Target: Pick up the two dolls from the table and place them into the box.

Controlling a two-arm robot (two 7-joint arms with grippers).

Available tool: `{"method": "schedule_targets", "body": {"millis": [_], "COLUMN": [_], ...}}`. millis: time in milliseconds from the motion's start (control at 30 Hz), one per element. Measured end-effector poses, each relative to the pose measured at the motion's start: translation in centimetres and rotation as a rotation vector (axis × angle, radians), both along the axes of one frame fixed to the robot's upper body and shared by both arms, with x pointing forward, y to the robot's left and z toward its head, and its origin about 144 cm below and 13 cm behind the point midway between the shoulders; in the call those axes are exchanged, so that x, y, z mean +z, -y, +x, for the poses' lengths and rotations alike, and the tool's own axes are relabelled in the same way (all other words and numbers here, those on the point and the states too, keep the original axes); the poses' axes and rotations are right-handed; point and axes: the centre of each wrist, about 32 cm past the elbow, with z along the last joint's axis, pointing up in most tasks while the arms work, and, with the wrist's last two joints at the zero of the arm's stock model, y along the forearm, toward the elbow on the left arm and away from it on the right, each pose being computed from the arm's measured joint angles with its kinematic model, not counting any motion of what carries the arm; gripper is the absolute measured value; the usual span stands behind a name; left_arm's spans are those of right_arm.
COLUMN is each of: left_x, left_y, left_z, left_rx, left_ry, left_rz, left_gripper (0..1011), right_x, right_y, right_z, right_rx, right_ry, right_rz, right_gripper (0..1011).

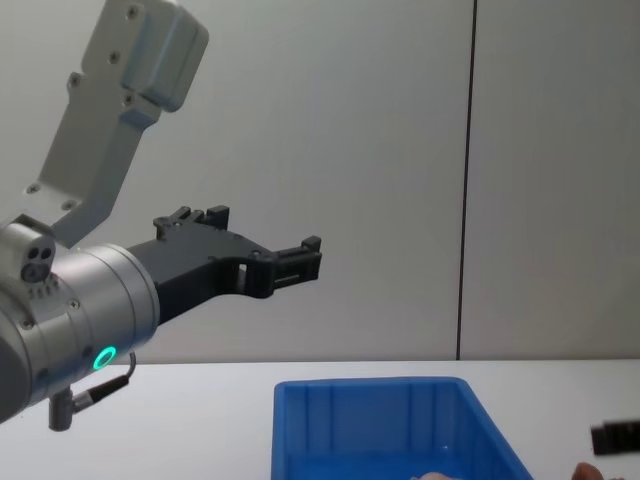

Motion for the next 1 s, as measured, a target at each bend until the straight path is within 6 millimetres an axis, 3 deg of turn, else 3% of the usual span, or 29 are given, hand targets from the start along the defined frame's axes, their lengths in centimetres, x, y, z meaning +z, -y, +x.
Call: {"method": "schedule_targets", "body": {"millis": [533, 1000], "left_x": [0.0, 0.0], "left_y": [0.0, 0.0], "left_z": [0.0, 0.0], "left_rx": [0.0, 0.0], "left_ry": [0.0, 0.0], "left_rz": [0.0, 0.0], "left_gripper": [1001, 1001], "right_x": [-1.0, -1.7], "right_y": [-0.2, -1.5], "right_z": [-2.0, -1.2], "right_rx": [-0.014, 0.012], "right_ry": [-0.056, -0.036], "right_rz": [-0.081, -0.139], "right_gripper": [1001, 1001]}}
